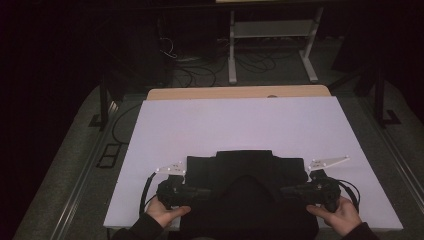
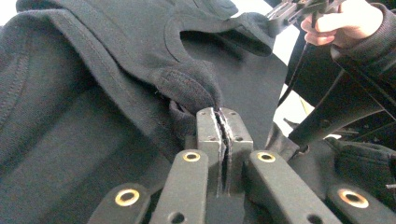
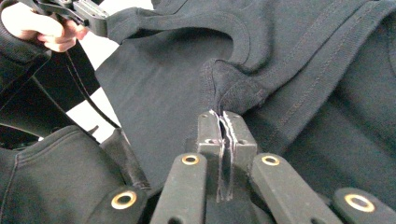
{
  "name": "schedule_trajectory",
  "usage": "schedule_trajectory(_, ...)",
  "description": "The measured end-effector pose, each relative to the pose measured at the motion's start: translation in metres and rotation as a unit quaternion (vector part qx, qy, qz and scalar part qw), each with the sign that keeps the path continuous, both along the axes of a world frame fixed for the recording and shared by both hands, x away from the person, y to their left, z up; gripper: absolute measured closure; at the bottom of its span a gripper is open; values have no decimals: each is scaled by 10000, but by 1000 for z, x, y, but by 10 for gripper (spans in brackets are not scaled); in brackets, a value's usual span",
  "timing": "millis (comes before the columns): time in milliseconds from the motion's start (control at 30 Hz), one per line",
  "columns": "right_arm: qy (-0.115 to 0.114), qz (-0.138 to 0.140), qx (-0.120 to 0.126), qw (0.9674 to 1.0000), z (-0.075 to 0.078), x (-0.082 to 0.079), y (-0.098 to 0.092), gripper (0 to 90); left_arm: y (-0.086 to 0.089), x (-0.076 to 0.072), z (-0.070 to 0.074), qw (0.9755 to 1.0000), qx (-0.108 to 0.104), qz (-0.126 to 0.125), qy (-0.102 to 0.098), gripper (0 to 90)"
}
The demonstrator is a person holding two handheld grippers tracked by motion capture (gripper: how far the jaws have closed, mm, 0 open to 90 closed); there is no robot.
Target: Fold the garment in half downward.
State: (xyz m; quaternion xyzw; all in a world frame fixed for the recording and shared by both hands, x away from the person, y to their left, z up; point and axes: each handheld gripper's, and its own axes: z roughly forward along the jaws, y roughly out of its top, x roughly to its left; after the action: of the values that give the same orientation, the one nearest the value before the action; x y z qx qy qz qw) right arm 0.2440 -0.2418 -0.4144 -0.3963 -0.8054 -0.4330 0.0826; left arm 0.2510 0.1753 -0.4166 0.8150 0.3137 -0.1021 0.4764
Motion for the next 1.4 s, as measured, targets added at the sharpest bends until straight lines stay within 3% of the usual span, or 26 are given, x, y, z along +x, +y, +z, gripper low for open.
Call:
schedule_trajectory(200, 24, 53, -14, 10000, -1, -4, 1, 853, -1, -3, -3, 9997, 217, -16, 62, 868)
schedule_trajectory(667, 162, 199, -131, 9996, -5, -10, 6, 847, -5, -8, -7, 9989, 411, -168, 174, 866)
schedule_trajectory(867, 215, 148, -265, 9993, -7, -10, 8, 774, -5, -8, -6, 9989, 414, -167, 135, 857)
schedule_trajectory(1167, 115, -19, -358, 9993, -6, -10, 8, 631, -2, -8, -3, 9996, 272, -1, 32, 619)
schedule_trajectory(1400, 28, 11, -273, 9996, -3, -9, 7, 512, 5, -7, 1, 9999, -53, 86, -89, 419)
